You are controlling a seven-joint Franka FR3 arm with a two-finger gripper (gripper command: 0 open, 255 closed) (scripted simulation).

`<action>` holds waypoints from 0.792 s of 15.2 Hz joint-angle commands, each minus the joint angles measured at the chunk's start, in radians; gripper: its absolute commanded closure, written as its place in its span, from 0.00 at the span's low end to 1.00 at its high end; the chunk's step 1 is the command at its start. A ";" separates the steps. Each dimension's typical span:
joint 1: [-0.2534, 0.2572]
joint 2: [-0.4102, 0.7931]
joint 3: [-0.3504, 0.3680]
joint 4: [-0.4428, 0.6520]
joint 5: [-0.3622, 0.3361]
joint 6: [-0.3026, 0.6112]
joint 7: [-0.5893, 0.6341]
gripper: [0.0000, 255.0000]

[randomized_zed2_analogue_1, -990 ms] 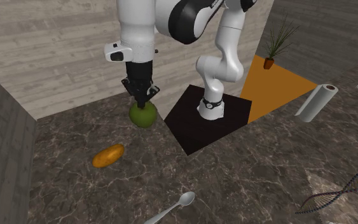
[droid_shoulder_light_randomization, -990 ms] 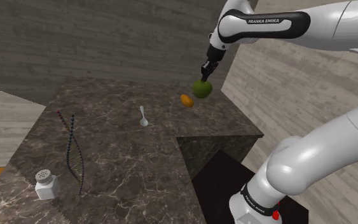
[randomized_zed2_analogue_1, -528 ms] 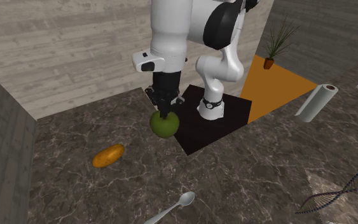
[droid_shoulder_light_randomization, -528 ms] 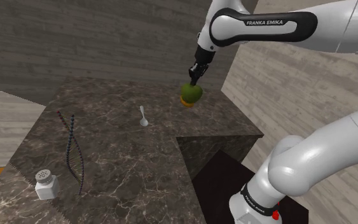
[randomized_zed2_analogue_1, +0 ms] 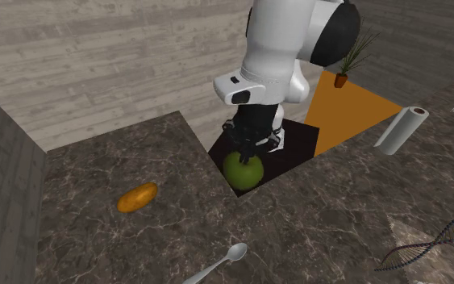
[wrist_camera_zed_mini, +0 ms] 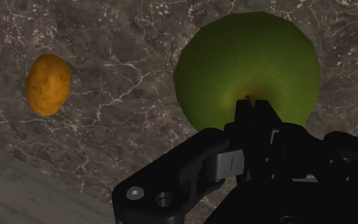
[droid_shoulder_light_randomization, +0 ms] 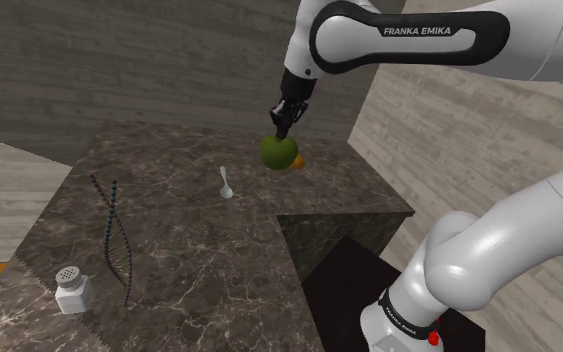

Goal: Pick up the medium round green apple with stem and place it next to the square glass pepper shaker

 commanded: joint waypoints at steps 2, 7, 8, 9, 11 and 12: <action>0.025 0.029 0.052 0.029 0.008 -0.006 0.074 1.00; 0.065 0.092 0.137 0.097 0.012 -0.020 0.198 1.00; 0.073 0.108 0.154 0.114 0.011 -0.023 0.223 1.00; 0.081 0.125 0.170 0.133 0.009 -0.027 0.248 1.00; 0.097 0.161 0.203 0.172 0.003 -0.035 0.298 1.00; 0.105 0.181 0.219 0.194 -0.001 -0.040 0.324 1.00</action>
